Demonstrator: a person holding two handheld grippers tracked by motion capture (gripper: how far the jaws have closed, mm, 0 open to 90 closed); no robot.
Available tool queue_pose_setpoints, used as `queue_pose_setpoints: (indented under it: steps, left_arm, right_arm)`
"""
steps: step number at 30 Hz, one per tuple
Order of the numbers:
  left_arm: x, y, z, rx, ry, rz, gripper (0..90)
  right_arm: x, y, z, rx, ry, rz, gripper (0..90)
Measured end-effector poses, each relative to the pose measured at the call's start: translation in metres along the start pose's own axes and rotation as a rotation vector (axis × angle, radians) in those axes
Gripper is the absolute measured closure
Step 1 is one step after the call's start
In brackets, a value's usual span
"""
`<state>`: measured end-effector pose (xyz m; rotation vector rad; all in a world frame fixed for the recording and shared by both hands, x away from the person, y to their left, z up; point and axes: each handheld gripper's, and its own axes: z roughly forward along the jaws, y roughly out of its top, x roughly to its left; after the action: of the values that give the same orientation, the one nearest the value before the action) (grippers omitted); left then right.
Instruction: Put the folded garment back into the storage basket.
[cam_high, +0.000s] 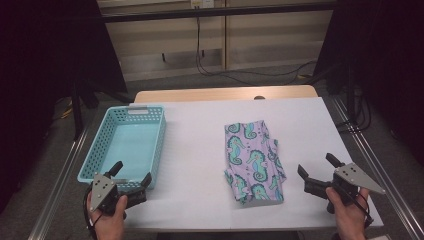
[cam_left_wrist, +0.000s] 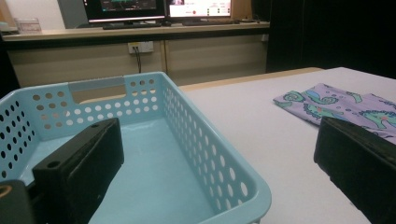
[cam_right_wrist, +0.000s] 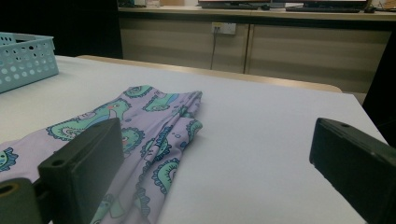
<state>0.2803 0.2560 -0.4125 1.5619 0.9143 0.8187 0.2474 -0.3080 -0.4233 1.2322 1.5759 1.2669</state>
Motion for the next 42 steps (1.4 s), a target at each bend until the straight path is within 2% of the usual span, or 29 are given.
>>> queue_pose_setpoints:
  steps: [5, 7, 10, 13, 14, 15, 18, 19, 22, 24, 25, 27, 28, 30, 31, 35, 36, 37, 40, 41, 42]
  left_arm:
    - [0.0, 0.001, 0.001, 0.025, -0.009, 0.002, 2.1]
    - [0.0, 0.001, 0.001, 0.03, -0.012, 0.007, 2.4]
    - [-0.002, 0.003, 0.003, 0.055, 0.013, 0.027, 4.2]
    - [-0.002, 0.004, 0.006, 0.07, -0.017, 0.014, 4.7]
    - [-0.001, 0.005, 0.007, 0.085, -0.029, 0.029, 4.8]
    - [-0.001, 0.006, 0.009, 0.093, -0.049, 0.02, 4.8]
    - [-0.006, 0.007, 0.01, 0.114, -0.062, 0.037, 4.7]
    - [-0.007, 0.007, 0.01, 0.109, -0.065, 0.033, 4.8]
    - [-0.01, 0.009, 0.011, 0.093, -0.117, 0.017, 4.2]
    - [-0.011, 0.01, 0.011, 0.088, -0.121, 0.019, 4.0]
    - [-0.014, 0.01, 0.011, 0.088, -0.134, 0.017, 3.9]
    - [-0.016, 0.011, 0.013, 0.077, -0.15, 0.001, 3.8]
    - [-0.017, 0.012, 0.014, 0.078, -0.158, 0.006, 3.7]
    - [-0.018, 0.013, 0.016, 0.08, -0.167, 0.019, 3.6]
    - [-0.021, 0.013, 0.018, 0.071, -0.175, -0.002, 3.5]
    - [-0.026, 0.016, 0.022, 0.077, -0.194, 0.021, 3.4]
    - [-0.029, 0.016, 0.024, 0.069, -0.202, 0.0, 3.4]
    - [-0.03, 0.017, 0.025, 0.082, -0.207, 0.015, 3.4]
    - [-0.035, 0.019, 0.029, 0.074, -0.214, 0.016, 3.1]
    - [-0.039, 0.02, 0.034, 0.084, -0.175, 0.07, 3.0]
    - [-0.041, 0.021, 0.037, 0.097, -0.19, 0.083, 2.5]
  right_arm:
    - [-0.001, 0.0, 0.002, 0.016, 0.029, 0.014, 2.1]
    - [0.0, 0.0, 0.002, 0.022, 0.039, 0.0, 1.6]
    - [0.0, -0.001, 0.003, 0.056, 0.056, -0.027, 1.5]
    - [-0.001, -0.002, 0.003, 0.068, 0.077, -0.022, 1.4]
    - [0.0, -0.002, 0.003, 0.073, 0.086, -0.017, 1.3]
    - [0.0, -0.002, 0.004, 0.073, 0.095, -0.02, 1.3]
    - [0.002, -0.002, 0.004, 0.083, 0.113, -0.03, 1.2]
    - [0.003, -0.002, 0.004, 0.085, 0.125, -0.028, 0.9]
    - [0.007, -0.001, 0.004, 0.098, 0.155, -0.033, 0.7]
    - [0.009, 0.0, 0.005, 0.101, 0.172, -0.037, 0.8]
    - [0.012, 0.001, 0.005, 0.107, 0.19, -0.044, 0.8]
    - [0.016, 0.002, 0.006, 0.107, 0.199, -0.045, 0.8]
    - [0.016, 0.003, 0.006, 0.11, 0.204, -0.054, 0.9]
    - [0.019, 0.003, 0.006, 0.115, 0.199, -0.054, 0.7]
    - [0.02, 0.004, 0.007, 0.112, 0.192, -0.059, 0.5]
    - [0.024, 0.005, 0.009, 0.124, 0.199, -0.055, 0.8]
    - [0.025, 0.005, 0.01, 0.121, 0.197, -0.063, 0.7]
    - [0.027, 0.005, 0.01, 0.121, 0.201, -0.068, 0.6]
    - [0.03, 0.005, 0.01, 0.117, 0.203, -0.095, 0.7]
    - [0.031, 0.006, 0.011, 0.115, 0.212, -0.091, 0.7]
    - [0.032, 0.006, 0.011, 0.113, 0.219, -0.087, 0.7]
